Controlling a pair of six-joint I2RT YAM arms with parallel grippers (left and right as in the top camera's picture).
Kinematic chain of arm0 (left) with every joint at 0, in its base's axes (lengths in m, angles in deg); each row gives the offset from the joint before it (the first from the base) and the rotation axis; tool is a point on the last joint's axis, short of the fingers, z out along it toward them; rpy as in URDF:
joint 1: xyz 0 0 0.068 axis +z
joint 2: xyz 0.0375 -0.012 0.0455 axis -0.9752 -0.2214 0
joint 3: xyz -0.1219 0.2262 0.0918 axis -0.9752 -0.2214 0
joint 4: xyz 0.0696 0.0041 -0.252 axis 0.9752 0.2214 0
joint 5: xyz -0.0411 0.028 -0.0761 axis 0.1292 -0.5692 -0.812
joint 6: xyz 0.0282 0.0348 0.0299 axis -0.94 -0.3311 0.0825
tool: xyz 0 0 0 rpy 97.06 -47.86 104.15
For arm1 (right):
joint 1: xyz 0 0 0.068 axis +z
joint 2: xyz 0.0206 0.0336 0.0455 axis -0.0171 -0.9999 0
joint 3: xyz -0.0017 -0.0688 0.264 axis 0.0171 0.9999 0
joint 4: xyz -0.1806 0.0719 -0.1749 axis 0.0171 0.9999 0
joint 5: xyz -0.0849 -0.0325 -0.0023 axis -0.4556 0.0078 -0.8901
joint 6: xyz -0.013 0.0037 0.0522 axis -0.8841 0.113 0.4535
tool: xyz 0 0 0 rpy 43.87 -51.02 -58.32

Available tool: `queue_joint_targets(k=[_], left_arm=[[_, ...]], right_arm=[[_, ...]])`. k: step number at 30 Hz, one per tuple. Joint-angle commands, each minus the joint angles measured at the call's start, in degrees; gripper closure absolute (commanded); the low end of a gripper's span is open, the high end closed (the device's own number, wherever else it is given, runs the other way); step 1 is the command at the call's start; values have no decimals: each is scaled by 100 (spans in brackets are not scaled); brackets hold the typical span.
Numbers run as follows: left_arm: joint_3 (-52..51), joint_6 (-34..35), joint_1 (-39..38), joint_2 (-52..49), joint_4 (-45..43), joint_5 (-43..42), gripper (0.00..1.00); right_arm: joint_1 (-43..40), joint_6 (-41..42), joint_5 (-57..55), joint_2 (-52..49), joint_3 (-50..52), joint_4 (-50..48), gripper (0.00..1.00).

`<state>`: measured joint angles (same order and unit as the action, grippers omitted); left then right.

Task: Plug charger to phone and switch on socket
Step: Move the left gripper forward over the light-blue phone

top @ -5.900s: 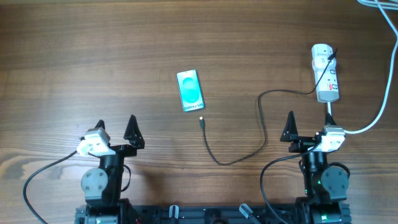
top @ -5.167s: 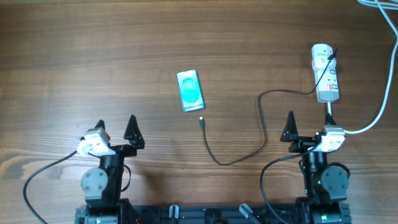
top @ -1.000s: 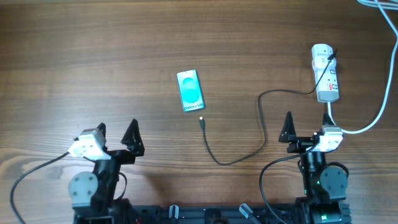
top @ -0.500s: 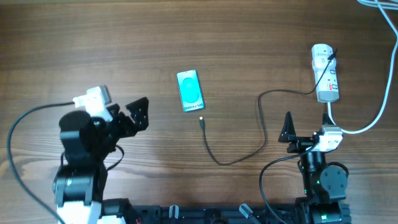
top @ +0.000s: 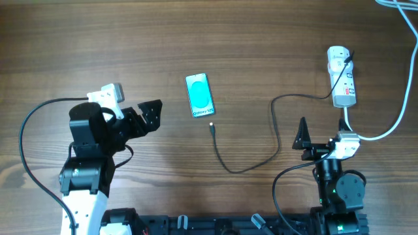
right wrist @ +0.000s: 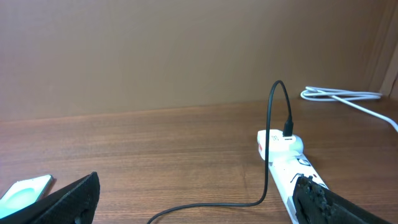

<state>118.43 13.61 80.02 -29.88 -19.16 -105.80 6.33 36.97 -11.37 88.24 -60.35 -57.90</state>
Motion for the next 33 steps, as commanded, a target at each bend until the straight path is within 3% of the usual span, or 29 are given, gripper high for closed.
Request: queue_joint_targets(k=[1,10,22,29,33], left_arm=[[142,31,48,-11,-37,-114,0],[142,37,48,-11,-37,-114,0],[142,616,48,-11,-11,87,0],[221,955,48,-17,144,608,4],[1351,1086,46,-271,1165,970,10]], right_arm=[[26,-22,50,-13,7,-17,0],[26,-20,48,-13,7,-17,0],[26,-20,48,-13,7,-17,0],[26,-20,48,-13,7,-17,0],[26,-20,48,-13,7,-17,0]])
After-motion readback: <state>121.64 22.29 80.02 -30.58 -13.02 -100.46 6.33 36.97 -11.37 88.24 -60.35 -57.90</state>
